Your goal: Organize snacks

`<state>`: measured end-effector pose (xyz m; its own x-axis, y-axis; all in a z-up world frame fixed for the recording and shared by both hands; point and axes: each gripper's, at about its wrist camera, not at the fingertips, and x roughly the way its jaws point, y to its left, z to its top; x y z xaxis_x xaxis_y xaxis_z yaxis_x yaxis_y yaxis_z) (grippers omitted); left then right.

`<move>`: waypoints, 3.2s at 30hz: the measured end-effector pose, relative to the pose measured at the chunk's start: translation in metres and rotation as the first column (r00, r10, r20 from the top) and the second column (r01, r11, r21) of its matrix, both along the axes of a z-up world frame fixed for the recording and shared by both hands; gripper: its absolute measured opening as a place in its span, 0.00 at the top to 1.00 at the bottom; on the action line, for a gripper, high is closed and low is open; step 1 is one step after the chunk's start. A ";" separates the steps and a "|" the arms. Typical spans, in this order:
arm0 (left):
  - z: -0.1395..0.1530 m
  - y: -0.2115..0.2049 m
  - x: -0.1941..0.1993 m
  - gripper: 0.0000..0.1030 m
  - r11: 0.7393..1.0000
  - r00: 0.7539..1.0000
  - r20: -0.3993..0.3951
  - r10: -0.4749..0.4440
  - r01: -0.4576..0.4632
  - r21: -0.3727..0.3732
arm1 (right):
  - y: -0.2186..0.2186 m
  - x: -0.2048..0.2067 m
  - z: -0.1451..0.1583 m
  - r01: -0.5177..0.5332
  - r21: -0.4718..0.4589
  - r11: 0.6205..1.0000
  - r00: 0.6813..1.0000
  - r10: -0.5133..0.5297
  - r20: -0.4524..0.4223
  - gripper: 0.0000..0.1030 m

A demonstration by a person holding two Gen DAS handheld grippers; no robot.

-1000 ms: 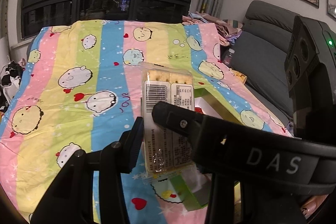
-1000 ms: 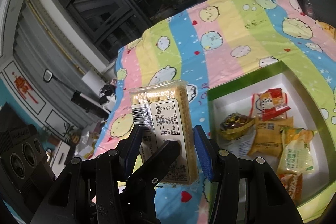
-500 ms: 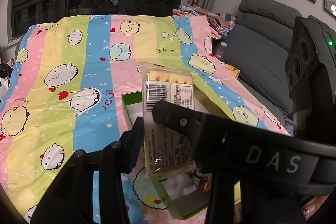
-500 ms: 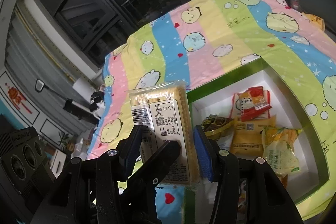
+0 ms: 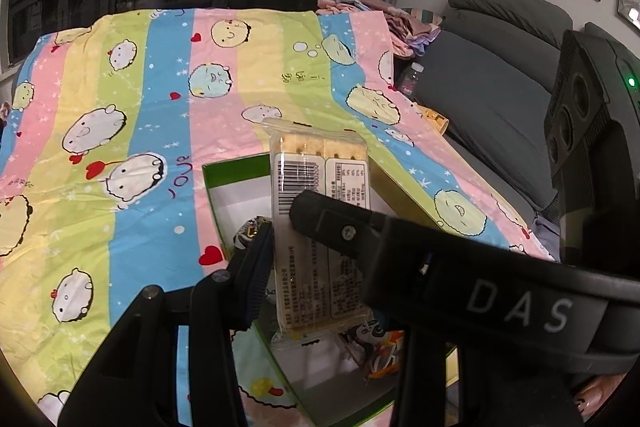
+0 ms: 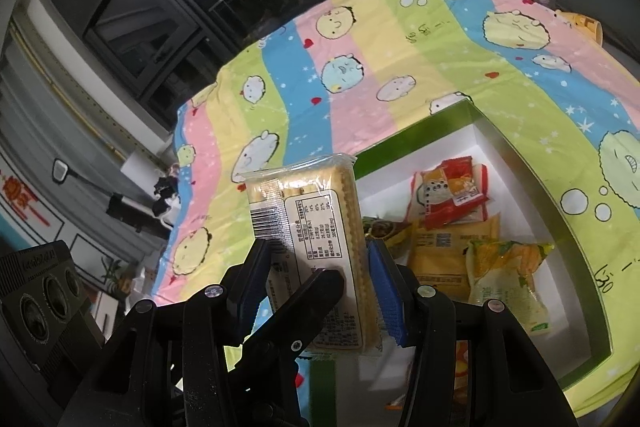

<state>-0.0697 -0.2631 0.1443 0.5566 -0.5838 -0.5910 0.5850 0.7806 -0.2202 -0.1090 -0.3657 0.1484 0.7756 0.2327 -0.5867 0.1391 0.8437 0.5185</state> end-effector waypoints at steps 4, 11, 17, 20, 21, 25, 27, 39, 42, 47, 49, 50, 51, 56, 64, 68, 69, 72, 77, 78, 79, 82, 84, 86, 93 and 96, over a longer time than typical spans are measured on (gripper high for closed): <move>-0.006 -0.005 0.004 0.61 1.000 1.000 -0.025 -0.009 0.009 0.003 | -0.006 0.002 -0.005 0.011 0.007 1.000 1.000 -0.011 -0.018 0.48; -0.016 -0.014 0.011 0.61 1.000 0.997 -0.071 -0.022 0.023 0.009 | -0.015 0.007 -0.015 0.029 0.019 0.999 0.998 -0.028 -0.063 0.48; -0.026 -0.022 0.017 0.61 0.999 0.993 -0.115 -0.035 0.037 0.019 | -0.022 0.011 -0.025 0.042 0.027 0.999 0.994 -0.039 -0.105 0.48; -0.030 -0.024 0.019 0.61 0.999 0.990 -0.137 -0.041 0.044 0.019 | -0.026 0.013 -0.029 0.055 0.030 0.998 0.991 -0.051 -0.125 0.48; -0.032 -0.026 0.021 0.61 0.999 0.988 -0.146 -0.045 0.049 0.019 | -0.026 0.013 -0.030 0.058 0.027 0.998 0.990 -0.054 -0.131 0.48; -0.038 -0.028 0.025 0.61 0.998 0.984 -0.173 -0.051 0.055 0.022 | -0.029 0.016 -0.035 0.067 0.022 0.997 0.986 -0.063 -0.154 0.48; -0.041 -0.029 0.026 0.61 0.998 0.982 -0.183 -0.053 0.058 0.023 | -0.030 0.017 -0.038 0.070 0.026 0.997 0.984 -0.065 -0.166 0.48; -0.056 -0.036 0.035 0.61 0.996 0.961 -0.265 -0.075 0.086 0.031 | -0.036 0.024 -0.053 0.099 0.017 0.995 0.969 -0.092 -0.227 0.48; -0.058 -0.038 0.036 0.61 0.995 0.960 -0.269 -0.076 0.090 0.041 | -0.039 0.025 -0.056 0.103 0.027 0.994 0.967 -0.094 -0.238 0.48; -0.058 -0.039 0.036 0.61 0.994 0.960 -0.270 -0.075 0.093 0.055 | -0.040 0.028 -0.058 0.097 0.045 0.994 0.966 -0.084 -0.244 0.48; -0.059 -0.039 0.037 0.61 0.994 0.959 -0.275 -0.074 0.093 0.059 | -0.040 0.029 -0.058 0.098 0.045 0.994 0.966 -0.085 -0.245 0.48; -0.059 -0.039 0.037 0.61 0.994 0.959 -0.275 -0.073 0.093 0.061 | -0.040 0.029 -0.058 0.097 0.047 0.994 0.966 -0.083 -0.245 0.48; -0.059 -0.039 0.037 0.61 0.994 0.959 -0.274 -0.071 0.092 0.064 | -0.040 0.029 -0.058 0.097 0.047 0.994 0.966 -0.082 -0.245 0.48; -0.061 -0.042 0.037 0.61 0.992 0.960 -0.274 -0.059 0.087 0.090 | -0.039 0.030 -0.060 0.104 0.048 0.993 0.962 -0.089 -0.259 0.48; -0.063 -0.045 0.039 0.59 0.988 0.959 -0.281 -0.037 0.077 0.132 | -0.045 0.030 -0.066 0.111 0.067 0.992 0.959 -0.089 -0.269 0.48; -0.064 -0.047 0.039 0.59 0.986 0.959 -0.281 -0.023 0.068 0.151 | -0.049 0.029 -0.069 0.115 0.080 0.990 0.957 -0.089 -0.275 0.48; -0.064 -0.047 0.039 0.59 0.986 0.959 -0.282 -0.021 0.067 0.152 | -0.050 0.029 -0.069 0.116 0.086 0.990 0.957 -0.088 -0.275 0.48; -0.064 -0.048 0.040 0.58 0.986 0.957 -0.290 -0.019 0.066 0.155 | -0.050 0.028 -0.070 0.120 0.096 0.988 0.958 -0.090 -0.274 0.48; -0.063 -0.047 0.039 0.57 0.987 0.949 -0.315 -0.011 0.060 0.148 | -0.051 0.025 -0.068 0.127 0.104 0.986 0.959 -0.096 -0.265 0.48; -0.062 -0.046 0.039 0.57 0.988 0.947 -0.320 -0.011 0.060 0.143 | -0.052 0.025 -0.067 0.127 0.102 0.987 0.960 -0.097 -0.263 0.48; -0.062 -0.045 0.039 0.57 0.989 0.946 -0.325 -0.011 0.059 0.139 | -0.052 0.024 -0.066 0.126 0.100 0.987 0.961 -0.096 -0.259 0.48; -0.058 -0.041 0.037 0.57 0.991 0.940 -0.342 -0.003 0.047 0.122 | -0.051 0.020 -0.061 0.127 0.098 0.987 0.964 -0.100 -0.246 0.48; -0.051 -0.038 0.033 0.54 0.992 0.946 -0.324 0.004 0.036 0.118 | -0.051 0.017 -0.056 0.125 0.102 0.987 0.968 -0.099 -0.230 0.47; -0.044 -0.036 0.029 0.49 0.992 0.957 -0.291 0.014 0.025 0.128 | -0.049 0.013 -0.050 0.121 0.103 0.987 0.974 -0.098 -0.204 0.44; -0.011 -0.023 0.013 0.22 0.987 0.992 -0.118 0.053 -0.034 0.157 | -0.042 -0.007 -0.018 0.122 0.065 0.990 0.989 -0.116 -0.093 0.30; 0.001 -0.016 0.005 0.12 0.982 0.996 -0.035 0.084 -0.077 0.171 | -0.036 -0.014 -0.005 0.133 0.026 0.991 0.990 -0.131 -0.052 0.23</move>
<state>-0.0642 -0.2788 0.1457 0.5706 -0.4277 -0.7011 0.5117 0.8529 -0.1039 -0.1232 -0.4020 0.1437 0.7708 0.1479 -0.6197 0.2746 0.8006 0.5326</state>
